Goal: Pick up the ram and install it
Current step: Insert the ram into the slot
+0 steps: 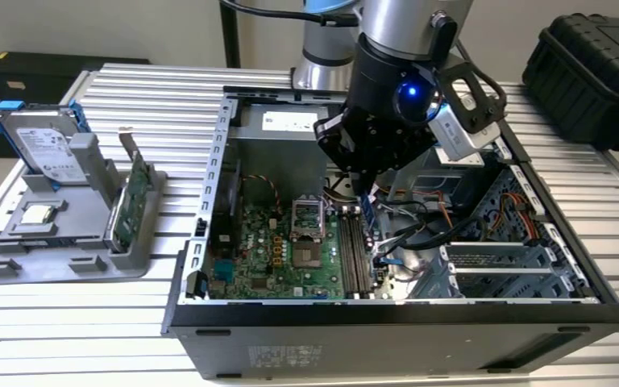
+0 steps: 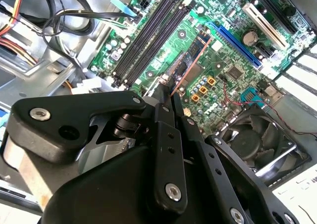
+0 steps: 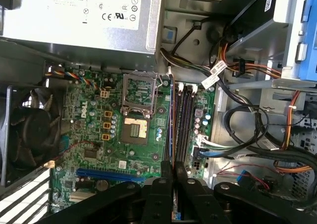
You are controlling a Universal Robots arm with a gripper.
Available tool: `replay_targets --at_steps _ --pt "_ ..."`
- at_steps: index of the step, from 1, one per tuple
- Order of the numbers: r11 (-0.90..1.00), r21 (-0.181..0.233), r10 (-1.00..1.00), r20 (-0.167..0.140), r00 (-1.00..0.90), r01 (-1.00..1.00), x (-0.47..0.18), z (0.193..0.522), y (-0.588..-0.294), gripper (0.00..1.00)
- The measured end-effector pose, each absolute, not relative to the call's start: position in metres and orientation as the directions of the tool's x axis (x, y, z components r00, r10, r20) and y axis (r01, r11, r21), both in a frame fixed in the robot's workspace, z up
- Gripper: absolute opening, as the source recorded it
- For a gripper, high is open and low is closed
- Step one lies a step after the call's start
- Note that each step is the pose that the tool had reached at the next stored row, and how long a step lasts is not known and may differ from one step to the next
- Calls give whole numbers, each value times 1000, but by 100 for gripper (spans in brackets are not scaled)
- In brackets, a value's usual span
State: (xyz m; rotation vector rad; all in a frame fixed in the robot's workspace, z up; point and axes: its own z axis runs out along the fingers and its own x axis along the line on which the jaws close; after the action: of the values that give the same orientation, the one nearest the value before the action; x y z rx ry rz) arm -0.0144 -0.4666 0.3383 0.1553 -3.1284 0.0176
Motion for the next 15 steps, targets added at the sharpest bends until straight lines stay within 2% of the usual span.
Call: replay_targets --at_steps 15 --pt "995 -13 -99 10 -995 -99 -14 335 -467 0"
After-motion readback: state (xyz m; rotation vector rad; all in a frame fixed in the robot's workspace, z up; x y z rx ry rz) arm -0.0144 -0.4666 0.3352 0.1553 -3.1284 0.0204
